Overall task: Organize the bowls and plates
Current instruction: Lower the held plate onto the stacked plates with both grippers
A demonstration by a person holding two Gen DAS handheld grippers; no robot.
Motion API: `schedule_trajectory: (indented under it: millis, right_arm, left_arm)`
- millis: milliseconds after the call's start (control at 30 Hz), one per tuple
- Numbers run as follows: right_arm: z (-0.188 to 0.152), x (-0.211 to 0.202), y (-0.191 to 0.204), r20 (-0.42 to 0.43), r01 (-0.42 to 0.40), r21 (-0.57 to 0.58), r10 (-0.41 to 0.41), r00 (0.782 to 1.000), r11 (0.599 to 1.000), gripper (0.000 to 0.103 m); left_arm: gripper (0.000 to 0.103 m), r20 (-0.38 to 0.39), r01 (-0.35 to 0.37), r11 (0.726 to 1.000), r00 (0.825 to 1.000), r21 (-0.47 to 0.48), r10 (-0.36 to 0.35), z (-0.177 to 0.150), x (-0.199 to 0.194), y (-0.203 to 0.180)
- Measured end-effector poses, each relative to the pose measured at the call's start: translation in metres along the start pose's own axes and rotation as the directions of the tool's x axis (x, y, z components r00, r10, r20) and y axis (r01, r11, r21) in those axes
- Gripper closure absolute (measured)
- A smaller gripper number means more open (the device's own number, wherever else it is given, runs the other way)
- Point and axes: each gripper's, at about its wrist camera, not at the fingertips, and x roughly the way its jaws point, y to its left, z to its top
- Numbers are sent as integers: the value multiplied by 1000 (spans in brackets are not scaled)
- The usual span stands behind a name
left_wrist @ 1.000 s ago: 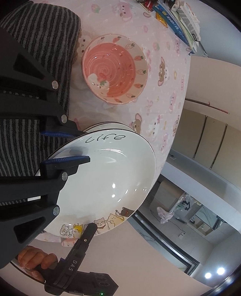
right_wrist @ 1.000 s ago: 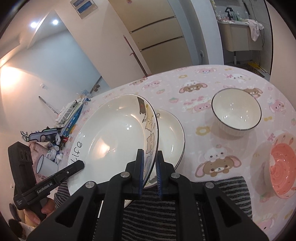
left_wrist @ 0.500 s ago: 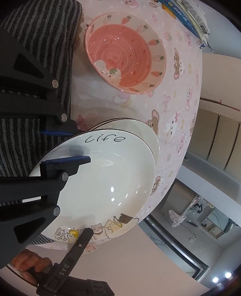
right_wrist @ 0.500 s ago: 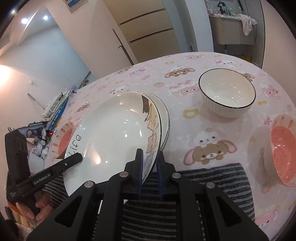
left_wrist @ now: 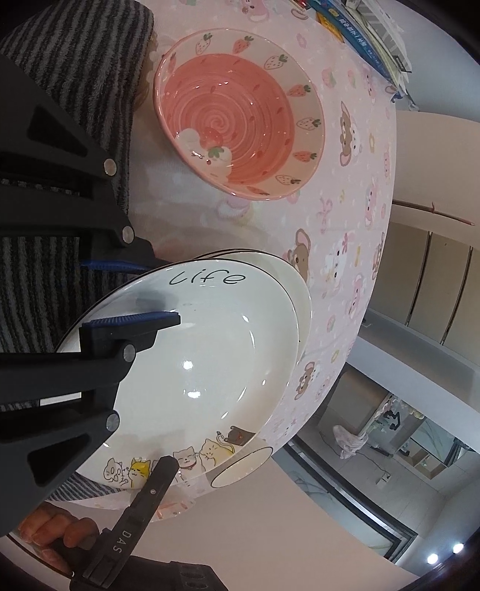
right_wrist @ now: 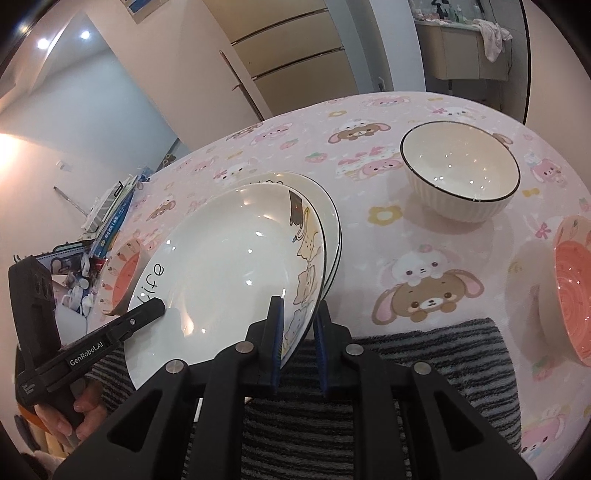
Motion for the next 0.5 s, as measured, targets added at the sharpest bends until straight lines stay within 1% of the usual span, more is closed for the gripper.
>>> schedule_trajectory:
  millis: [100,167,200,267,333,433,500]
  right_arm:
    - [1,6,-4,-25,-13,24,14,1000,1000,87]
    - [0,6,-6,-16,-21,48,22,1000,999,88]
    - [-2,4,-5,-4,-15,57,16,1000,998,88]
    - [-6,0,3,33,28,31,-29,999,999,87]
    - [-8,2,8,56,51,13,-51,997,999,85]
    - [-8,7,4,52,31,24,-32,998,999,85]
    - [-9,9,0,54,9,37,-11,999,999,85]
  left_arm:
    - [83,20,-17,1000,1000,26,16,-1,0,-2]
    - [83,24,-20,999,1000,30,19,-3,-2,-3]
    - [83,28,-21,999,999,28,20,-4,-2,-3]
    - [83,38,-23,999,999,30,22,-4,-1,-3]
    - [83,50,-32,999,998,27,30,-4,-1,-3]
    - [83,77,-59,997,995,43,55,-5,-2,-5]
    - [81,83,-55,997,995,47,51,-5,-2,-4]
